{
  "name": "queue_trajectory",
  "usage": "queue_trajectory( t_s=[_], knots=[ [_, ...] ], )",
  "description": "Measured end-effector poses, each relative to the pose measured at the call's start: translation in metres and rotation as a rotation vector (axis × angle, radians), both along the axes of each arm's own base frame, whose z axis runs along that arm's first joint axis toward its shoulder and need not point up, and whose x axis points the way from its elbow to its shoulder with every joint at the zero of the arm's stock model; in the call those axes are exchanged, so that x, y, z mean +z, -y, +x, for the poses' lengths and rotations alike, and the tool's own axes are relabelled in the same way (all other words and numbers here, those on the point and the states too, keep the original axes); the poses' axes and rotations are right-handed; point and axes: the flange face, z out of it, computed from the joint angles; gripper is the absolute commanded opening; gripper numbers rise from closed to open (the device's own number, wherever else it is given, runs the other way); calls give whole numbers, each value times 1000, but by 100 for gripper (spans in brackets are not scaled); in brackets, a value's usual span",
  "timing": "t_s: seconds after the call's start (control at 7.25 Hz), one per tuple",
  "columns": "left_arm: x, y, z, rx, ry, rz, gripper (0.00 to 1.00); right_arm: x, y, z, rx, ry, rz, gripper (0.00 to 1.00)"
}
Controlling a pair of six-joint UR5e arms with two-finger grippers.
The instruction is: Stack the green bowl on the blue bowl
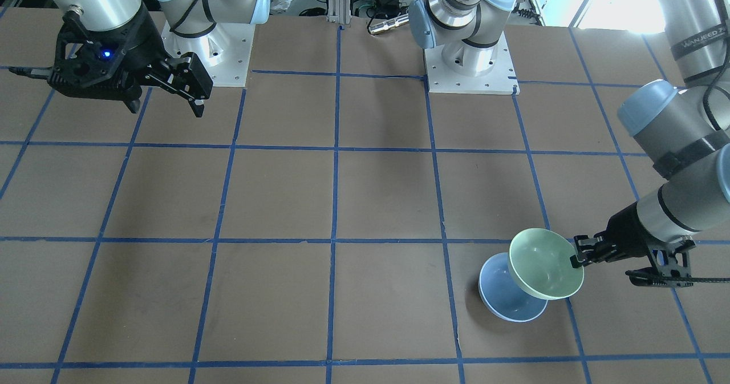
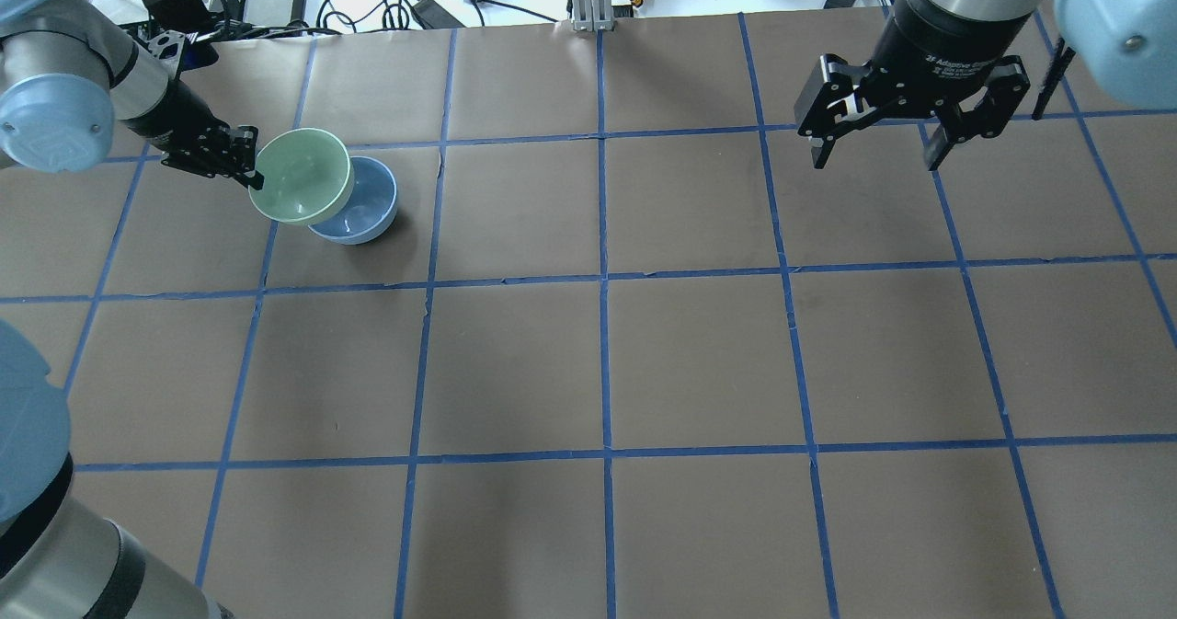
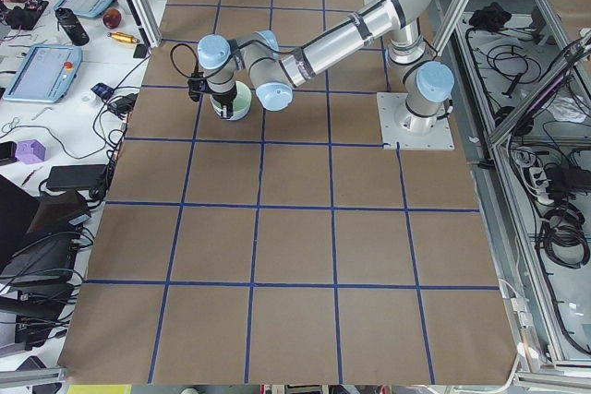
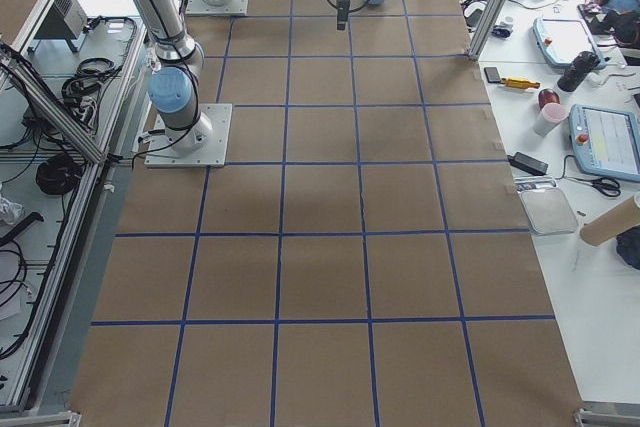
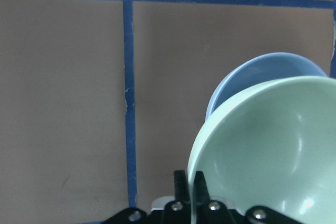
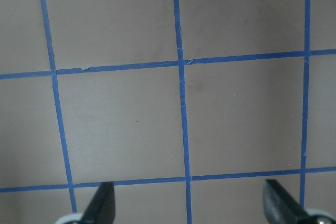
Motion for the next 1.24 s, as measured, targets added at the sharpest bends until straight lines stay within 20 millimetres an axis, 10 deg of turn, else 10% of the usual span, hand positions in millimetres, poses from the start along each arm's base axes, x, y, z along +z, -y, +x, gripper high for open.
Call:
queue_trajectory(
  t_s=[0.69,0.83,0.97,1.24],
  knots=[
    [-13,11,-32,-14,-4,14,0,0,0,0,0,0,0,100],
    [-18,12,-32,-17,-1,21,16,0,0,0,0,0,0,100],
    [-22,13,-31,-18,1,26,85,0,0,0,0,0,0,100],
    [-27,11,-32,-16,1,35,100,0,0,0,0,0,0,100]
  ],
)
